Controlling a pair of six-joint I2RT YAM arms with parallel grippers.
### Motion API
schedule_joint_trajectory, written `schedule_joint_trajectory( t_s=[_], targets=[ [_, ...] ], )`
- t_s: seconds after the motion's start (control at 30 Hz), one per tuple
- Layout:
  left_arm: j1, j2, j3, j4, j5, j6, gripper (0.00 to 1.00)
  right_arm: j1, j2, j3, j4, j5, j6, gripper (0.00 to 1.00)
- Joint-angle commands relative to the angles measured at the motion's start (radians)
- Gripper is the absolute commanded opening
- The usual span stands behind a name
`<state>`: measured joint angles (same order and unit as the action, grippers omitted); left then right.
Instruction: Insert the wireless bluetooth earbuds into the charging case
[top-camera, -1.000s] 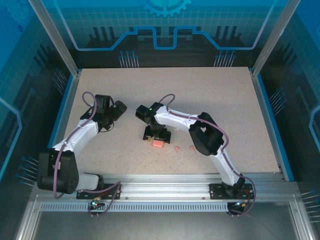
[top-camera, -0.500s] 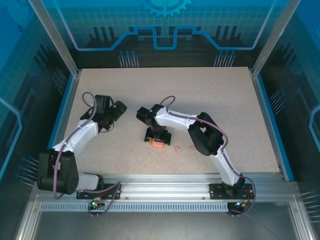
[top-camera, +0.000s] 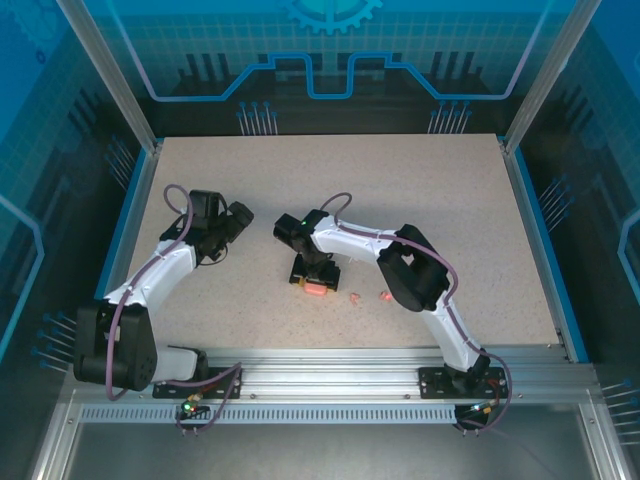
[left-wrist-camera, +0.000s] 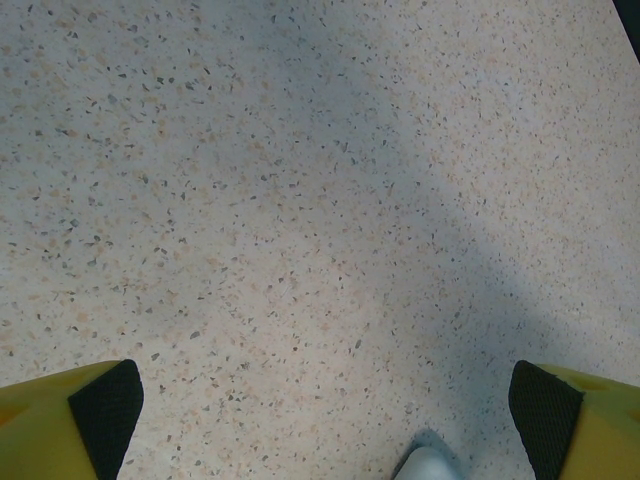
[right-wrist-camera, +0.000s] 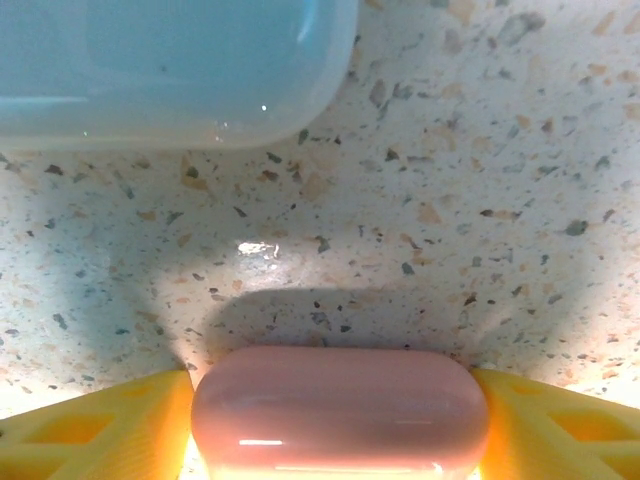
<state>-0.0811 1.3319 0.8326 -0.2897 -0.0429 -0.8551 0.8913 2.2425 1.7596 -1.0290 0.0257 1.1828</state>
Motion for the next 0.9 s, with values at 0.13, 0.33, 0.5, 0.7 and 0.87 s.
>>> schedule_joint_trajectory(
  t_s=[0.13, 0.33, 0.5, 0.7, 0.87],
  targets=[
    [0.009, -0.023, -0.017, 0.0, 0.029, 0.011, 0.99, 0.011, -0.022, -0.047, 0.001, -0.003, 0.023, 0.65],
    [0.008, -0.016, -0.023, 0.007, 0.038, 0.013, 0.99, 0.018, -0.062, -0.04, 0.002, 0.014, 0.021, 0.62],
    [0.009, -0.018, -0.044, 0.034, 0.068, 0.02, 0.99, 0.018, -0.095, -0.027, 0.001, 0.023, 0.019, 0.62],
    [0.007, -0.043, -0.123, 0.126, 0.146, 0.004, 0.99, -0.006, -0.134, 0.0, 0.0, 0.042, 0.008, 0.62],
    [0.006, -0.13, -0.269, 0.321, 0.184, -0.043, 0.99, -0.063, -0.16, 0.02, -0.003, 0.052, -0.016, 0.63]
  ],
)
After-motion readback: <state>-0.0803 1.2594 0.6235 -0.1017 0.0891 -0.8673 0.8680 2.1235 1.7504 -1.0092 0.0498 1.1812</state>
